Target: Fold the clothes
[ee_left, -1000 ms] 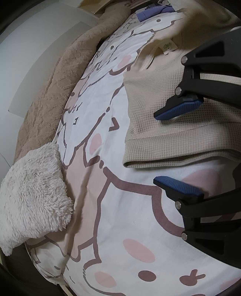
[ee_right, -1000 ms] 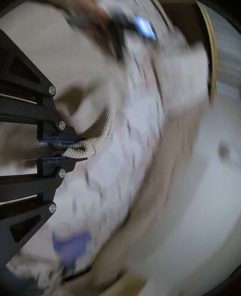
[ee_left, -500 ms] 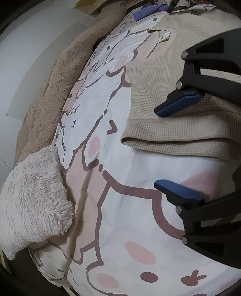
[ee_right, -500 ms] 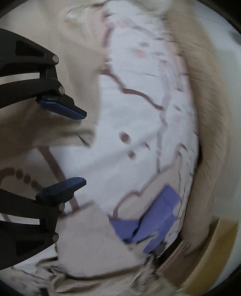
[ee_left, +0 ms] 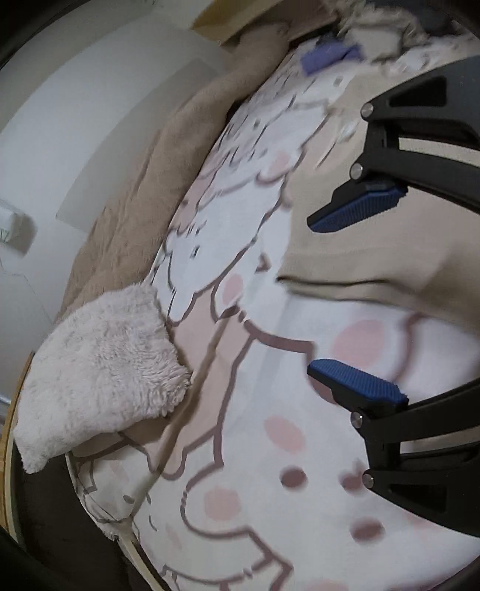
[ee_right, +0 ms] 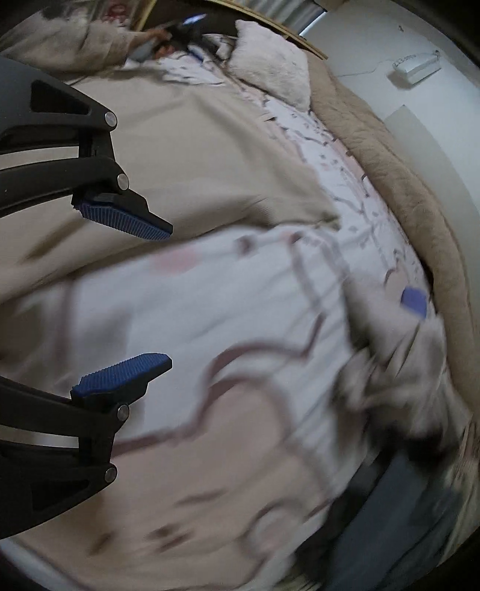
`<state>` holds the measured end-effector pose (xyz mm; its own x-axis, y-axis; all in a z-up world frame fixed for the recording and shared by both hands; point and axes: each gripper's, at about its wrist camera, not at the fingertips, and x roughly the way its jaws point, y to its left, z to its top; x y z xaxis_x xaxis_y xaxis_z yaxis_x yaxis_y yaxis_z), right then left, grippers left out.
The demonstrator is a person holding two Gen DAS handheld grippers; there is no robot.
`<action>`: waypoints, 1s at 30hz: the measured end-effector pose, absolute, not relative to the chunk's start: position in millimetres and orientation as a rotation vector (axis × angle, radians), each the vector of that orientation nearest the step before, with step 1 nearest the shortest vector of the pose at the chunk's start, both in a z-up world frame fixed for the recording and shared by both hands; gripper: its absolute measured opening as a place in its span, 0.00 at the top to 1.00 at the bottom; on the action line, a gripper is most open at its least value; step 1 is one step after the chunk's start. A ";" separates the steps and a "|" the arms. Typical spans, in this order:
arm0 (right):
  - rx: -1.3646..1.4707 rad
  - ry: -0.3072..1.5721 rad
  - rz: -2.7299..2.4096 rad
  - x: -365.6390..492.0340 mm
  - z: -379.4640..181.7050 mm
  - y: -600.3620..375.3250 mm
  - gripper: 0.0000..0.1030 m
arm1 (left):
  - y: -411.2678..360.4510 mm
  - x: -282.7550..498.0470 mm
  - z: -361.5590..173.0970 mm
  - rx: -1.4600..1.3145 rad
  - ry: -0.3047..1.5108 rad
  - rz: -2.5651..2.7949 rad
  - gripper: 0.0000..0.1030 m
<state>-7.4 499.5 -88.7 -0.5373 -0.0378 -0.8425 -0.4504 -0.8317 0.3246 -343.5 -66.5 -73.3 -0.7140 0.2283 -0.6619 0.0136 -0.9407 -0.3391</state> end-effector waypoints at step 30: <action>-1.167 0.550 2.603 155.5 -62.9 397.7 0.83 | -170.2 7.7 -116.4 -1.781 -0.420 2.448 0.31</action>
<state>155.5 397.7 -62.9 -0.6539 0.0594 -0.7542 -0.3597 -0.9015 0.2408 7.7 -170.2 -116.4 -0.3187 0.2277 -0.9201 0.0917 -0.9588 -0.2690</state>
